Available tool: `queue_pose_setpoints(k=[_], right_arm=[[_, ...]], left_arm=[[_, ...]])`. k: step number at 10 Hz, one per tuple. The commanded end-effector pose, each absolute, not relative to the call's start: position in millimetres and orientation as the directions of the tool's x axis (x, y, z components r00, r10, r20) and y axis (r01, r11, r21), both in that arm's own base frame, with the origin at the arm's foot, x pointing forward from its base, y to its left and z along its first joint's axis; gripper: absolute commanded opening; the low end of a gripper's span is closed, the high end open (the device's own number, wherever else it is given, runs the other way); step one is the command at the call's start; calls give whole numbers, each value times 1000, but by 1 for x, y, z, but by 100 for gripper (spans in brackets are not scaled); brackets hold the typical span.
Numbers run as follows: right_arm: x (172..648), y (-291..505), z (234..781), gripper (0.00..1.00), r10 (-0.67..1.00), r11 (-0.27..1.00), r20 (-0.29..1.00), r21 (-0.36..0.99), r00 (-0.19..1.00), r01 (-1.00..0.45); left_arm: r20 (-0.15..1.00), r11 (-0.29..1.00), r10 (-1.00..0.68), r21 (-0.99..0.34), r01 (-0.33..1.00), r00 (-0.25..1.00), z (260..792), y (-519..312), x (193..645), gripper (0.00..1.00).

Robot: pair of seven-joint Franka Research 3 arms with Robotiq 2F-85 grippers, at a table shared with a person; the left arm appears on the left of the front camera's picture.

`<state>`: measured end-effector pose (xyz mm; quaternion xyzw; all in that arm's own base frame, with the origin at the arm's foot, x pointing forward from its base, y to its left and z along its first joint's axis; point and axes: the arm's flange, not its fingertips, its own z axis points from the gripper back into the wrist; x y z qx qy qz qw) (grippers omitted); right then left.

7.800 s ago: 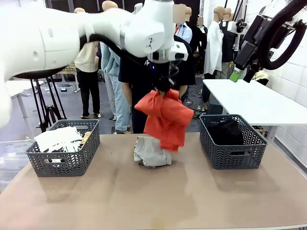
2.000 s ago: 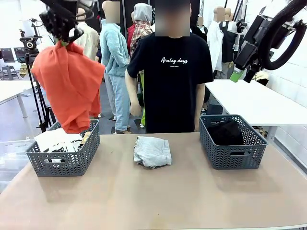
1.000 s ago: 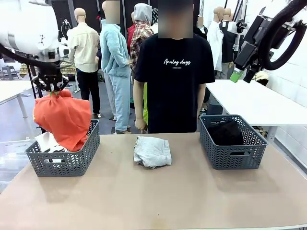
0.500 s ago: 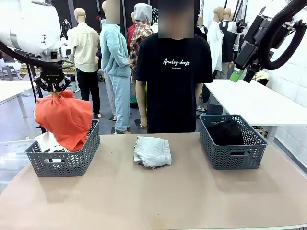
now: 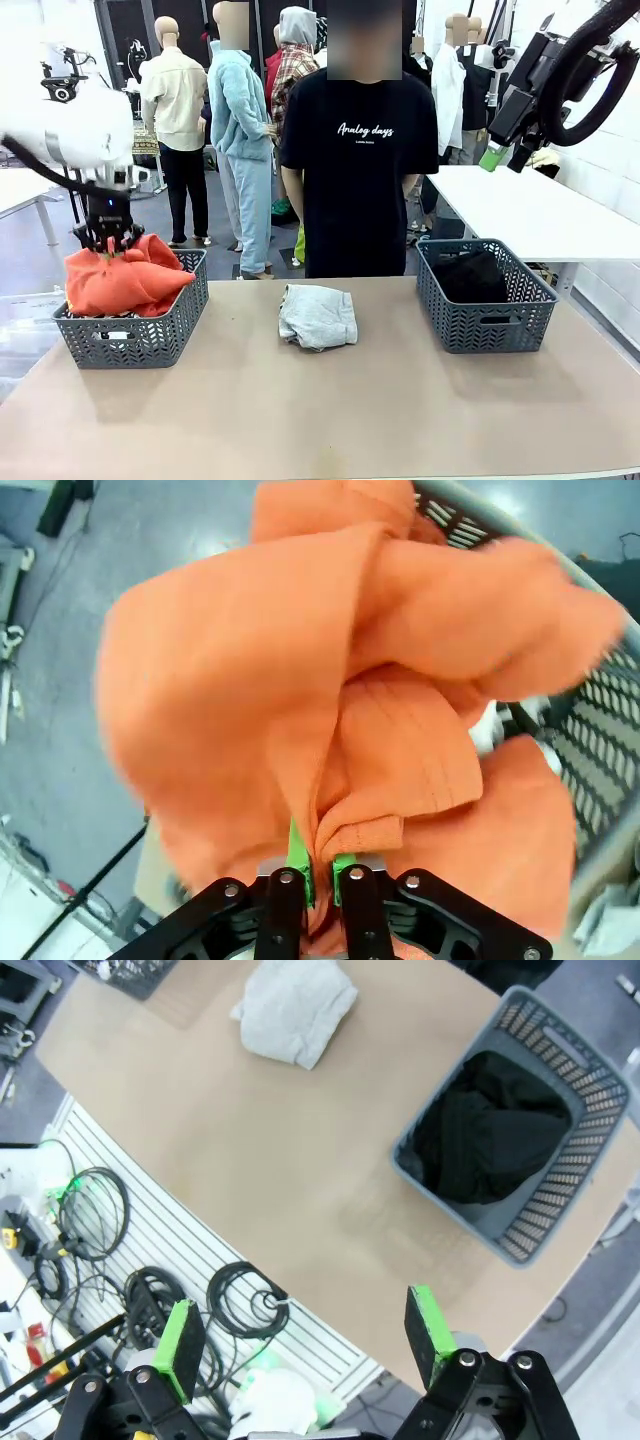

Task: Sort the tops and bottoms.
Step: Sort the clothes according to human instructions.

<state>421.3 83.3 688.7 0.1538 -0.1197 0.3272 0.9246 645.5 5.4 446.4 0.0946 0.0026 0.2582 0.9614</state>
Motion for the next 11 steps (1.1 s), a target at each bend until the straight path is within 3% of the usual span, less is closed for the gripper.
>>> queue_pose_setpoints(k=[1,3,7,11], right_arm=[[419,84,689,100,568,743,311,203,762,-637],[419,84,689,100,568,743,311,203,762,-637],[419,84,689,100,568,743,311,203,762,-637],[419,84,689,100,568,743,311,203,762,-637]], left_arm=[[114,816,559,101,-570,821,426,3,668,0],[140,800,594,8,-601,792,419,5,674,0],[92,815,572,49,-577,815,434,0,667,0],[46,782,617,73,-619,785,456,-7,658,74]])
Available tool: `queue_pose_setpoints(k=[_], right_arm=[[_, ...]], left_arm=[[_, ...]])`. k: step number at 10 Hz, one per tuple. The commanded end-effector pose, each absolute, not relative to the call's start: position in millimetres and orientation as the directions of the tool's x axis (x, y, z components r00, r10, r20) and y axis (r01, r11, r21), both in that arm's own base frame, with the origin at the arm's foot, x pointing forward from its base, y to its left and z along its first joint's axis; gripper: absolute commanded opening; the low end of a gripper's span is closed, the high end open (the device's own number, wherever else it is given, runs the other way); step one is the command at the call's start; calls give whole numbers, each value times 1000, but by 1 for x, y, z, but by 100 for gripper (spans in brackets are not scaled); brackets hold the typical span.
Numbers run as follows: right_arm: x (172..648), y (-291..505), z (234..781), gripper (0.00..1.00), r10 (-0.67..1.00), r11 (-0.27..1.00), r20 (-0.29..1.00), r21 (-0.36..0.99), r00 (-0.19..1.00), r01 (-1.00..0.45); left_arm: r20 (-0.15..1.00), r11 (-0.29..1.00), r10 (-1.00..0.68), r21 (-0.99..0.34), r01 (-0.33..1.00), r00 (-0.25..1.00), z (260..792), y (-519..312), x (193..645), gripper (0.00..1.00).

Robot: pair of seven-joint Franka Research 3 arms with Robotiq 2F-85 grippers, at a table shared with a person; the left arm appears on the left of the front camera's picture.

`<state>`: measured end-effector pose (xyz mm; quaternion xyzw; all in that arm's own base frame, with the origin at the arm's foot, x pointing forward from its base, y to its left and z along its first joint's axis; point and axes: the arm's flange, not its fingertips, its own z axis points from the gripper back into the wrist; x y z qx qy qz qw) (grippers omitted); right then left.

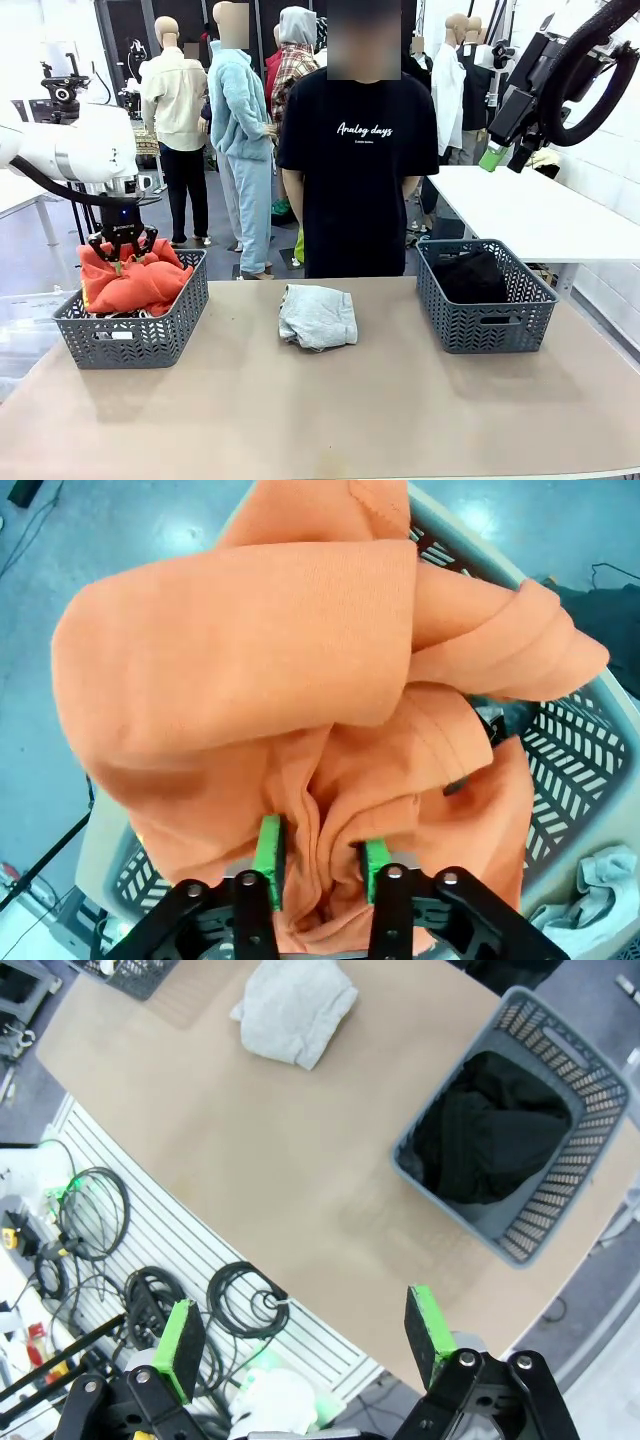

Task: Sort the tops and bottoms.
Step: Sort the clothes according to human instructions.

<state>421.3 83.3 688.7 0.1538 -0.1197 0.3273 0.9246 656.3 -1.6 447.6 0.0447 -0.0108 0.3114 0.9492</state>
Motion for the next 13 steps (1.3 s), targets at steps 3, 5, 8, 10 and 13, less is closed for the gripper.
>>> queue_pose_setpoints(k=[3,5,8,10,13], right_arm=[[419,84,689,100,568,743,311,203,762,-637],[419,84,689,100,568,743,311,203,762,-637],[419,84,689,100,568,743,311,203,762,-637],[419,84,689,100,568,743,311,203,762,-637],[419,84,689,100,568,743,311,203,762,-637]], left_arm=[[36,789,610,63,-610,792,460,-9,657,100],[47,794,604,50,-606,795,468,-8,653,100],[54,804,589,66,-592,806,465,-6,655,100],[54,804,589,66,-592,806,465,-6,655,100],[54,804,589,66,-592,806,465,-6,655,100]])
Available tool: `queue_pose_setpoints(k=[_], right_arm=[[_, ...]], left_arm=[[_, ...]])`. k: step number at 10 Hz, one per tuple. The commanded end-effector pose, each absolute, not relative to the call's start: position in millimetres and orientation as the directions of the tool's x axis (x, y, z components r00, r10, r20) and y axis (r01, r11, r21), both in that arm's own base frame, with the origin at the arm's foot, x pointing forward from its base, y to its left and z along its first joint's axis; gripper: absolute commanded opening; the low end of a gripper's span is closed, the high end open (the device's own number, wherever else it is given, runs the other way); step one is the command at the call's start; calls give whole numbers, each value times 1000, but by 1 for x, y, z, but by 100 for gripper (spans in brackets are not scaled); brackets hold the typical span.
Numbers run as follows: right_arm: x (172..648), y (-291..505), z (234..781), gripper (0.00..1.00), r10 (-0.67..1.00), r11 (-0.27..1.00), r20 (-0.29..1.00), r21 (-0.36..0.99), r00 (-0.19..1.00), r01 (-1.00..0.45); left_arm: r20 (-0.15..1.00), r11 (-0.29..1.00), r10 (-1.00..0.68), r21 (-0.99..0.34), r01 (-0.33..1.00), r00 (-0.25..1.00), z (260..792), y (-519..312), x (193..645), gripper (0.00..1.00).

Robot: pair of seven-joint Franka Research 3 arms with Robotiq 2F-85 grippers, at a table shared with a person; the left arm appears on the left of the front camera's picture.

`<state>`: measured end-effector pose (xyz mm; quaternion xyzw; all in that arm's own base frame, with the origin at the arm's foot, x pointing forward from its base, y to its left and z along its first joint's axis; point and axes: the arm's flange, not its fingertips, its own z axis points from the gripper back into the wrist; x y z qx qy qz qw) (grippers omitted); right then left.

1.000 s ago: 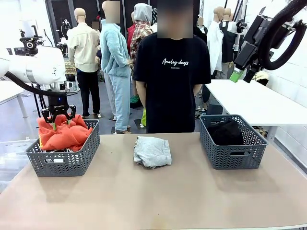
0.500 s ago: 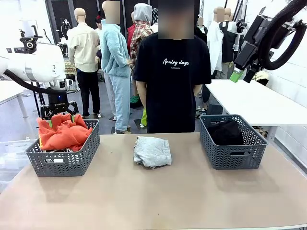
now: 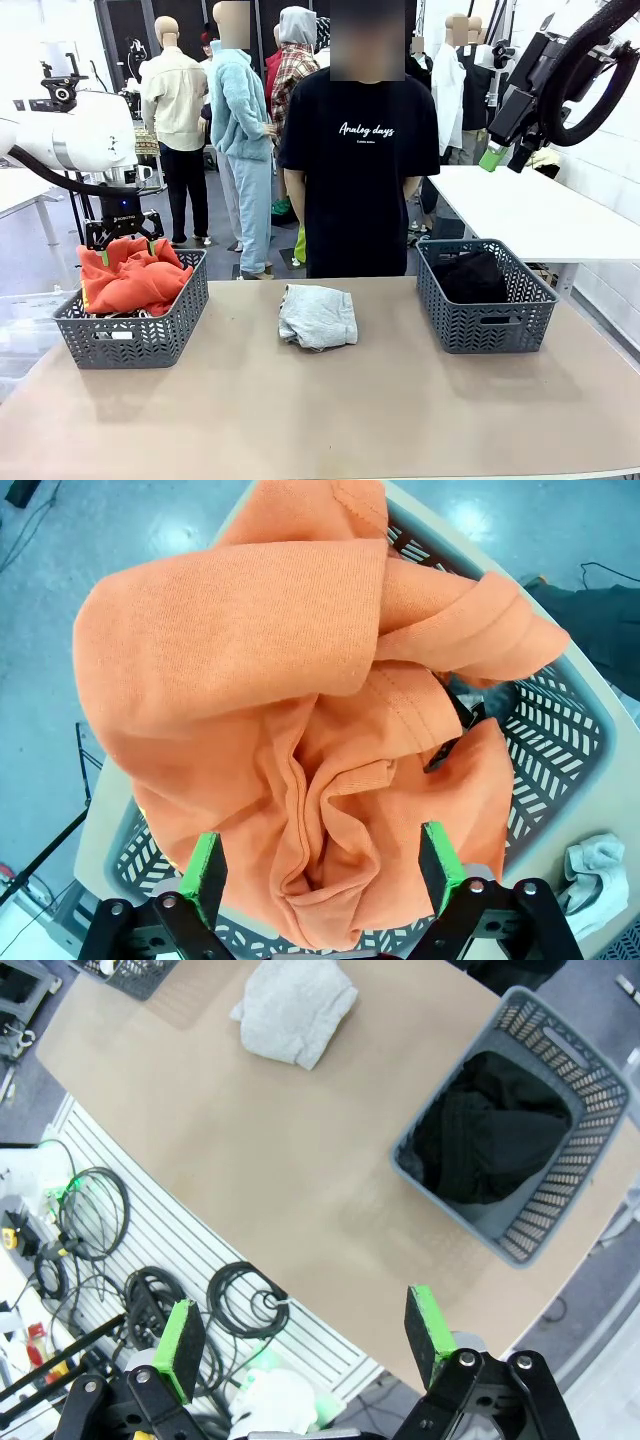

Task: Sort the tops and bottoms.
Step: Sort the clothes according to human instructions, then lift clothes from the center of the table with your right hand.

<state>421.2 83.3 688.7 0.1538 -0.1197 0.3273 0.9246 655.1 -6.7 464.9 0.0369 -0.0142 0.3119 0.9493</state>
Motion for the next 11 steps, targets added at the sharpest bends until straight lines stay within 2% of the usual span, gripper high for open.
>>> queue_pose_setpoints(k=[1,11], right_arm=[[419,84,689,100,568,743,311,203,762,-637],[419,84,689,100,568,743,311,203,762,-637]], left_arm=[[54,804,589,66,-592,806,465,-6,655,100],[54,804,589,66,-592,806,465,-6,655,100]])
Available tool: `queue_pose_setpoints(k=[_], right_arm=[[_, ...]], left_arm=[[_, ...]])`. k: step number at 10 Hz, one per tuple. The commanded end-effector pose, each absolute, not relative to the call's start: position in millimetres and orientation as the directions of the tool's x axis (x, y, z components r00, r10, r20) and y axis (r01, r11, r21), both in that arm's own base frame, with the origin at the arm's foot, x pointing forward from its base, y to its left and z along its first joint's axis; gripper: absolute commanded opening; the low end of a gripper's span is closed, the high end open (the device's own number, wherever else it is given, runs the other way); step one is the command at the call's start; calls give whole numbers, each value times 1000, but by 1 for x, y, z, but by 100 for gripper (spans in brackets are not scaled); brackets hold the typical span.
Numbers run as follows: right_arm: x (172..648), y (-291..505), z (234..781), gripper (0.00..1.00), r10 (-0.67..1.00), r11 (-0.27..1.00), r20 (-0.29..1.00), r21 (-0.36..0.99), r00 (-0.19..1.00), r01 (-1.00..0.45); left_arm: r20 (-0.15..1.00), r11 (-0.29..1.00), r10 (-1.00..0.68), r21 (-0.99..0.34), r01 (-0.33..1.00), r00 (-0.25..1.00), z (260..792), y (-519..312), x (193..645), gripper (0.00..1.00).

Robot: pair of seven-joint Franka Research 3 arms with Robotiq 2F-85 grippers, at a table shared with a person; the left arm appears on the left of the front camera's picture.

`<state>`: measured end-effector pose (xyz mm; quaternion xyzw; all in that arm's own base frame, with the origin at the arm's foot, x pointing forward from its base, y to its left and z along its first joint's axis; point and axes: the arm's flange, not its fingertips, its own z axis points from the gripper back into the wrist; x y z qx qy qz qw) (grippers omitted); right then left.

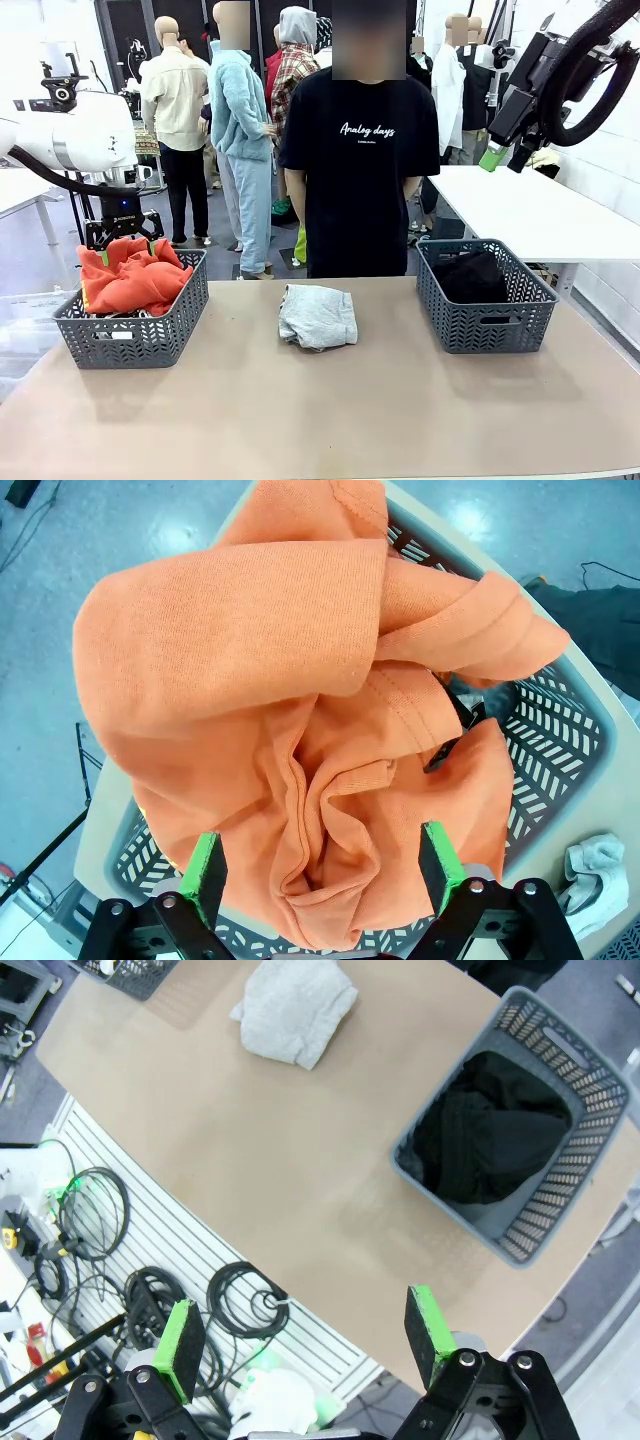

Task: Sort the tops and bottoms.
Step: Lift clothes from the center of the table with your right hand.

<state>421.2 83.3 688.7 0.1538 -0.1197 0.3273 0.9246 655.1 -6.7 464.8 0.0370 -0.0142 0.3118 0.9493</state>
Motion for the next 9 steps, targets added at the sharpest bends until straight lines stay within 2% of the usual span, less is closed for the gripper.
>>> queue_pose_setpoints(k=[1,3,4,6,9], right_arm=[[419,84,689,100,568,743,311,203,762,-637],[419,84,689,100,568,743,311,203,762,-637],[419,84,689,100,568,743,311,203,762,-637],[419,84,689,100,568,743,311,203,762,-637],[419,84,689,100,568,743,311,203,762,-637]], left_arm=[[54,804,589,66,-592,806,465,-6,655,100],[50,803,591,61,-593,805,465,-7,655,100],[80,832,548,50,-553,832,487,-21,647,100],[127,883,464,12,-469,877,521,-46,607,100],[138,977,212,-27,-210,967,559,-91,550,100]])
